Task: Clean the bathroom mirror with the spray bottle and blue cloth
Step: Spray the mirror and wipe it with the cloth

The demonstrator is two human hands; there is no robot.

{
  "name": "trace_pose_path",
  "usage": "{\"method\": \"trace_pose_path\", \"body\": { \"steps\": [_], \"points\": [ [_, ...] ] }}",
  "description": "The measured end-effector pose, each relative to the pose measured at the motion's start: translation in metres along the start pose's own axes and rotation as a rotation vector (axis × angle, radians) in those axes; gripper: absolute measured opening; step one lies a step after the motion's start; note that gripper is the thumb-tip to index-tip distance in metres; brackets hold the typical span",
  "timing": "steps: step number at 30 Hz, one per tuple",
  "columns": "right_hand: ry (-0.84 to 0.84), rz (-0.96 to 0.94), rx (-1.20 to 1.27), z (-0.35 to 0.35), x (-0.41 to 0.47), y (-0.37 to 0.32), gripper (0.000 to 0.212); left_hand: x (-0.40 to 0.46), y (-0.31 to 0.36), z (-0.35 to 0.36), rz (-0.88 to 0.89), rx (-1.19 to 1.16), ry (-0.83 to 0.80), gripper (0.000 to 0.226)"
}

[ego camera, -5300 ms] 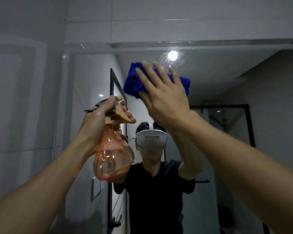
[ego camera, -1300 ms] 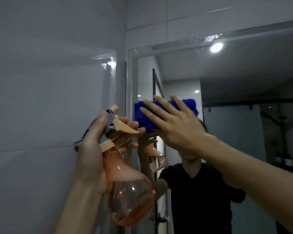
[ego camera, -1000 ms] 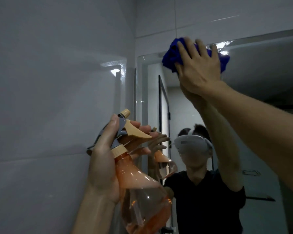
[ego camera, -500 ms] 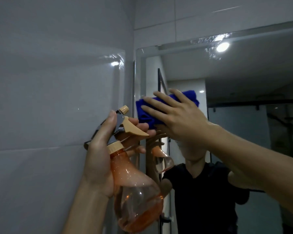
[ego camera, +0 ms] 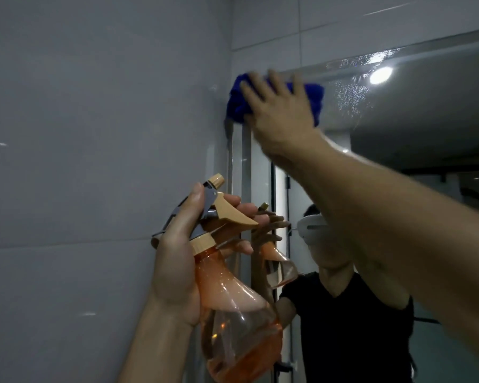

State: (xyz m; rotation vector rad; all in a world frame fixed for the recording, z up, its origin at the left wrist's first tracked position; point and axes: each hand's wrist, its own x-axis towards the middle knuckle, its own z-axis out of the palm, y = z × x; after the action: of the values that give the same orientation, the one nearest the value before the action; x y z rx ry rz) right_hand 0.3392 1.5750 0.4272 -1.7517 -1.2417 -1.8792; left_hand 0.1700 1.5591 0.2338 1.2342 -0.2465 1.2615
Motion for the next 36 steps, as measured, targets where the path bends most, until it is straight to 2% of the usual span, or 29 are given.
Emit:
{"method": "trace_pose_path", "body": {
  "steps": [4,9,11,15,20,22,25,30,32,36],
  "points": [
    [-0.044,-0.205,0.016,0.013,-0.080,-0.028,0.065,0.001,0.001,0.001,-0.030,-0.040,0.019,0.046],
    [-0.102,-0.329,-0.062,0.012,-0.157,0.007,0.064,0.000,0.003,0.002,-0.042,-0.028,0.026,0.046],
    [-0.080,-0.269,-0.085,0.006,-0.157,0.034,0.062,0.000,0.003,0.002,-0.018,-0.017,0.023,0.044],
    [-0.006,0.082,-0.068,-0.008,-0.100,0.077,0.059,0.001,0.003,0.004,0.021,-0.035,0.028,0.044],
    [0.017,0.233,0.024,-0.011,-0.007,0.051,0.058,0.002,0.005,0.005,0.029,-0.056,-0.001,0.045],
    [0.034,0.155,0.033,-0.006,-0.011,0.028,0.058,0.001,0.006,0.003,0.037,-0.046,-0.007,0.045],
    [0.027,-0.084,-0.025,0.004,-0.053,-0.002,0.060,0.000,0.005,0.005,0.031,-0.028,-0.003,0.044],
    [-0.093,-0.314,-0.047,0.005,-0.113,0.001,0.071,-0.015,-0.003,0.022,-0.022,-0.063,-0.010,0.047],
    [-0.133,-0.361,-0.062,0.001,-0.125,0.013,0.075,-0.023,-0.008,0.032,-0.037,-0.057,-0.013,0.047],
    [-0.135,-0.331,-0.074,-0.007,-0.152,0.051,0.067,-0.037,-0.019,0.058,-0.047,0.006,-0.018,0.045]
  ]
}}
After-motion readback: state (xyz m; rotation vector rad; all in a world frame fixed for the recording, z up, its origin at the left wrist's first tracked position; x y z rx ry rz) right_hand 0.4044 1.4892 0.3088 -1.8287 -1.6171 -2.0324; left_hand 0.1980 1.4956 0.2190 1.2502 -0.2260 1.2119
